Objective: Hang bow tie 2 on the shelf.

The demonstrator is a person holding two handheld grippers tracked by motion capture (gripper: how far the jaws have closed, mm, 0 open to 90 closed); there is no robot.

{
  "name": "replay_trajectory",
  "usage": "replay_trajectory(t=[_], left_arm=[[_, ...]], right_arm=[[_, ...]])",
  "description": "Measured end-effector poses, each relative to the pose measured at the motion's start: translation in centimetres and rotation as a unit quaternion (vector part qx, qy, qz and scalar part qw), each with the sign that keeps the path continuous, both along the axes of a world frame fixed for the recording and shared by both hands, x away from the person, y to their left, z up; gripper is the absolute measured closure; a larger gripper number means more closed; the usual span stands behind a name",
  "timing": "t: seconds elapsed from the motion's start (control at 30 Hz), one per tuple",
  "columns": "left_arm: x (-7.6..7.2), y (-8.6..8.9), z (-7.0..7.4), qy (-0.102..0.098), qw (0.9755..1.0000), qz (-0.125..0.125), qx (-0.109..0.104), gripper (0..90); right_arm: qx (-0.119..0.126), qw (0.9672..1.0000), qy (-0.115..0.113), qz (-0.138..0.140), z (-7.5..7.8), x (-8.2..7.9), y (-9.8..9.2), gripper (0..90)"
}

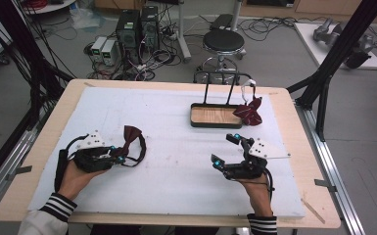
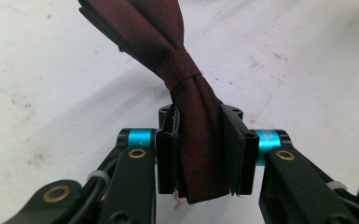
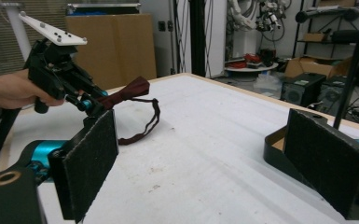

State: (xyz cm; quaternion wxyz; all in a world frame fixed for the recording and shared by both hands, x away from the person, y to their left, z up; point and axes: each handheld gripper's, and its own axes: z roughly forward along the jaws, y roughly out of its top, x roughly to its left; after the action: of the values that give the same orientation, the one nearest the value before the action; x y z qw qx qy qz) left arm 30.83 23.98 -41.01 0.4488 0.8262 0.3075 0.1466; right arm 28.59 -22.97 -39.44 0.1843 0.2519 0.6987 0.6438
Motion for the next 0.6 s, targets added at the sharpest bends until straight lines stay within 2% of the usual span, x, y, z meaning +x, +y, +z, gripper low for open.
replay_trajectory(t=[0.3,0.33,0.43,0.53,0.57,0.6], left_arm=[[0.0,-0.5,0.6,-0.025,0.9992,-0.030,-0.002,68.9],[0.1,-0.8,0.8,-0.028,0.9990,-0.034,-0.004,68.9],[0.2,-1.1,1.1,-0.030,0.9988,-0.039,-0.006,68.9],[0.4,-1.7,1.5,-0.034,0.9973,-0.061,-0.024,68.9],[0.4,-1.7,1.5,-0.034,0.9973,-0.061,-0.024,68.9],[0.3,-2.1,1.8,-0.039,0.9961,-0.073,-0.032,68.9]], right_arm=[[0.029,0.9989,0.013,0.033,0.8,0.5,-0.3,9.6],[0.023,0.9987,0.008,0.045,1.3,0.6,-0.3,9.6],[0.011,0.9986,0.005,0.051,1.8,0.7,-0.2,9.5],[-0.010,0.9979,0.002,0.064,2.9,1.1,0.3,9.5],[-0.014,0.9978,0.001,0.065,3.1,1.2,0.4,9.5],[-0.019,0.9974,-0.001,0.070,3.5,1.4,0.6,9.6]])
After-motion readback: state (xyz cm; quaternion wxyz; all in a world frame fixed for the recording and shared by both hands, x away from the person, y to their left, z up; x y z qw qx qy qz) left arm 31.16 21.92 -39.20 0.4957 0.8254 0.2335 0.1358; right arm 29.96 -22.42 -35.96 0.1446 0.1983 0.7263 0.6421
